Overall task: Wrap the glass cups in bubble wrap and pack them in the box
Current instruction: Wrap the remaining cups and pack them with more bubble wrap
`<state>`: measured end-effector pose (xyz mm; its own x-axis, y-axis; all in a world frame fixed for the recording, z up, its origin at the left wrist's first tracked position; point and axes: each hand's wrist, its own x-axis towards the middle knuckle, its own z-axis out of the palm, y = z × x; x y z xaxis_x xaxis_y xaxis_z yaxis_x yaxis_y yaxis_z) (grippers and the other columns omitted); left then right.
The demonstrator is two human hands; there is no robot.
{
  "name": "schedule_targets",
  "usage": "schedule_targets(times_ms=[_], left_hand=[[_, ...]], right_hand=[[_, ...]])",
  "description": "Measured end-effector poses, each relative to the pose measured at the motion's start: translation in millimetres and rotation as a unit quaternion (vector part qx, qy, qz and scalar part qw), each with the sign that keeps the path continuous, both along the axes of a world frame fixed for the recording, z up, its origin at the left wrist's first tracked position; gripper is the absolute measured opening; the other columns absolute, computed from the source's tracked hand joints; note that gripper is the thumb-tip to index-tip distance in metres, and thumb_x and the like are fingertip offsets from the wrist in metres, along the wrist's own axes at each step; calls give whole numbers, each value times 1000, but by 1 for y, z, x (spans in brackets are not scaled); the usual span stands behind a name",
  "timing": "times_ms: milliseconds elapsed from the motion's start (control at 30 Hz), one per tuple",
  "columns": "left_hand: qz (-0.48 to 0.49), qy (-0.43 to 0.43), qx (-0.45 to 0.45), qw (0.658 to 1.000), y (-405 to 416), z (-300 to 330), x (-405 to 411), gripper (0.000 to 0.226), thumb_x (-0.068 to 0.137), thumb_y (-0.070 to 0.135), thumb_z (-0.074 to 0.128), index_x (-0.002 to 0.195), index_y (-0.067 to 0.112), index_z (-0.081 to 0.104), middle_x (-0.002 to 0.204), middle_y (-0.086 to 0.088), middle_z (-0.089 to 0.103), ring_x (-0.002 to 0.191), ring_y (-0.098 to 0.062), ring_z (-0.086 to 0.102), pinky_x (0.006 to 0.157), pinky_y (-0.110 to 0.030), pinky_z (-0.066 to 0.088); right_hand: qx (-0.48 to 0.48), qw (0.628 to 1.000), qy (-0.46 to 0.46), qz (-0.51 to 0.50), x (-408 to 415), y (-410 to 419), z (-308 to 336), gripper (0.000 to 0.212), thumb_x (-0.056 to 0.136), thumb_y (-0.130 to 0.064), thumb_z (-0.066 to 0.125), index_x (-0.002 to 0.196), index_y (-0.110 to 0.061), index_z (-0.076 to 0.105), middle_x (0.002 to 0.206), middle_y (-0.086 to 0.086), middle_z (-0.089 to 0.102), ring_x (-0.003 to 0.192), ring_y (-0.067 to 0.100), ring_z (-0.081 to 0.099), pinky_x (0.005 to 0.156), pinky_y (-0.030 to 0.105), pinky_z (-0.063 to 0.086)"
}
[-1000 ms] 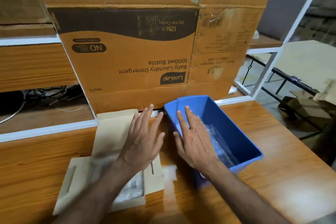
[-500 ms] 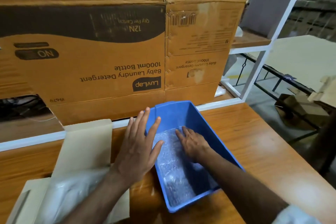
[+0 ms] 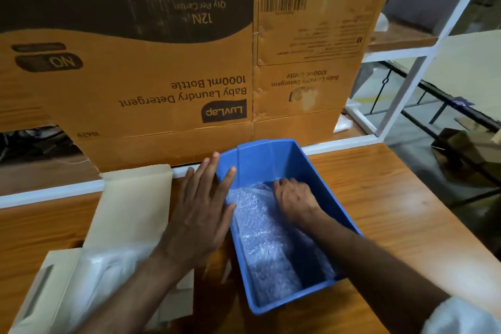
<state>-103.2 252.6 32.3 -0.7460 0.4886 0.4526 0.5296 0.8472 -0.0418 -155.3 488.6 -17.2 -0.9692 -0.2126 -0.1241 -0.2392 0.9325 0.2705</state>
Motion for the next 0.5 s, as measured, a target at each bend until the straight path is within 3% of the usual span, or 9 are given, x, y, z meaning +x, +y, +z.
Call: schedule_targets(times_ms=[100, 233, 300, 367, 433, 500], left_hand=[[-19, -8, 41, 999, 6, 7, -4, 65, 100, 39, 50, 157, 11, 37, 168, -19, 20, 155, -35, 21, 126, -53, 17], [-16, -72, 143, 987, 15, 12, -7, 89, 89, 52, 69, 160, 17, 29, 168, -13, 19, 153, -31, 25, 123, -48, 25], [-4, -166, 255, 953, 17, 15, -7, 113, 76, 63, 78, 163, 25, 16, 170, -3, 14, 155, -21, 19, 122, -40, 26], [9, -250, 364, 897, 17, 18, -11, 132, 64, 69, 84, 163, 32, 4, 169, 6, 13, 155, -13, 17, 122, -39, 28], [18, -295, 426, 855, 13, 25, -19, 143, 58, 66, 90, 163, 35, -3, 170, 9, 12, 154, -9, 17, 123, -38, 29], [-10, -331, 464, 822, 5, 37, -27, 147, 56, 58, 94, 163, 35, -5, 171, 11, 13, 154, -6, 17, 122, -29, 30]], right_hand=[[-143, 989, 37, -32, 11, 4, 24, 33, 100, -31, 53, 127, -11, 54, 120, 10, 57, 109, 31, 64, 81, 40, 54], [-330, 934, 132, -28, 35, 13, 58, 18, 96, -25, 56, 108, -12, 58, 104, 11, 53, 86, 40, 63, 67, 41, 47], [-391, 906, 162, 5, 47, 13, 80, 4, 97, -23, 55, 99, -19, 54, 97, 4, 47, 78, 35, 59, 64, 39, 45], [-443, 878, 176, 50, 58, 8, 105, 5, 98, -25, 50, 95, -29, 47, 95, -2, 41, 77, 26, 55, 69, 45, 49], [-465, 863, 183, 72, 68, 1, 127, 4, 101, -25, 47, 100, -26, 51, 97, -4, 44, 82, 19, 54, 73, 46, 50], [-481, 853, 180, 94, 77, -8, 145, 10, 103, -18, 49, 107, -20, 58, 101, -6, 48, 90, 13, 55, 75, 37, 50]])
